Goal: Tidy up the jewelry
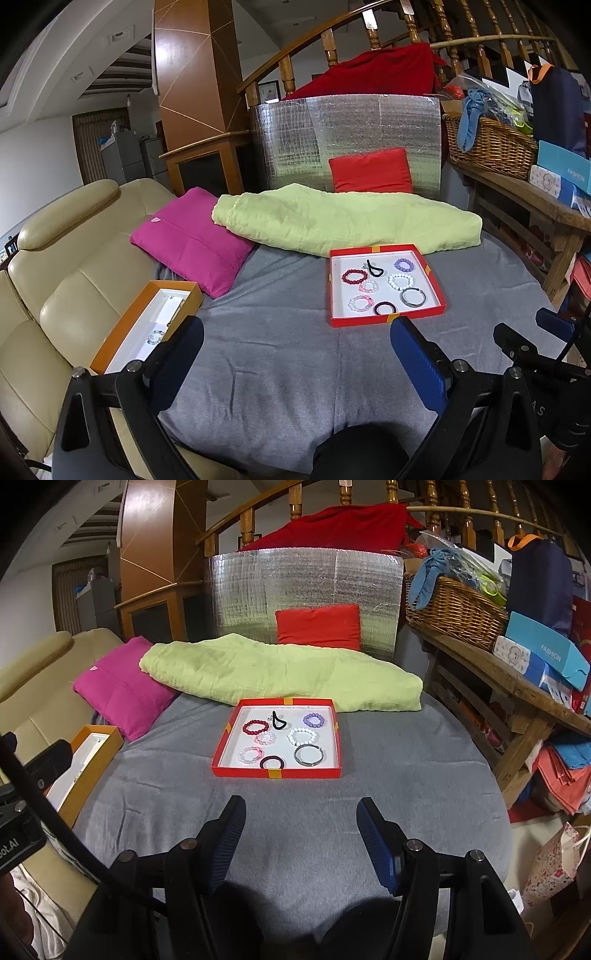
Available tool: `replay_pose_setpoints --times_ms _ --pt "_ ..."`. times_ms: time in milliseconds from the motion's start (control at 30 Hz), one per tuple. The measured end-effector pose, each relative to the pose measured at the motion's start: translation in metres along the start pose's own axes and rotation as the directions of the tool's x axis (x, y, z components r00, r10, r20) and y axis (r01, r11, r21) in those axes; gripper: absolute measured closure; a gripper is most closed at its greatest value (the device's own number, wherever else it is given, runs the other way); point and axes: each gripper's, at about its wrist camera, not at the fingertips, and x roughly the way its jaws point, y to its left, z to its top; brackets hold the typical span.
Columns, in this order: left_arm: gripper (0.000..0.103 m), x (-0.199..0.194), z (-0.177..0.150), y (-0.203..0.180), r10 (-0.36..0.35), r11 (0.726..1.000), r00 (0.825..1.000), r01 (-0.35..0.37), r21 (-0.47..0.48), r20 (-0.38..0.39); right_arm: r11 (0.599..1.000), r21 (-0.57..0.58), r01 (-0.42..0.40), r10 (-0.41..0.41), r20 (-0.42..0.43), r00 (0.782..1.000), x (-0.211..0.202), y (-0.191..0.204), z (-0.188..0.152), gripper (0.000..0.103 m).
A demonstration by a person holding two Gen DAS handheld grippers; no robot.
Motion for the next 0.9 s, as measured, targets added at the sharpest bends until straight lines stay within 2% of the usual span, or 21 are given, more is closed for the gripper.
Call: replay_pose_setpoints --times_ms 733,833,900 --pt "0.002 0.006 -0.003 0.015 0.01 1.0 1.0 -0.01 -0.018 -0.001 0.999 -0.039 0.007 -0.007 0.013 1.0 0.001 0.014 0.006 0.037" --pt "0.002 0.013 -0.004 0.013 0.003 1.0 1.0 -0.003 -0.01 0.003 0.999 -0.043 0.007 -0.006 0.01 1.0 0.008 0.014 0.007 0.037" --pt "0.002 0.032 -0.005 0.013 -0.017 1.0 1.0 0.016 -0.015 -0.025 0.999 -0.041 0.008 -0.007 0.01 1.0 0.015 0.01 0.01 0.037"
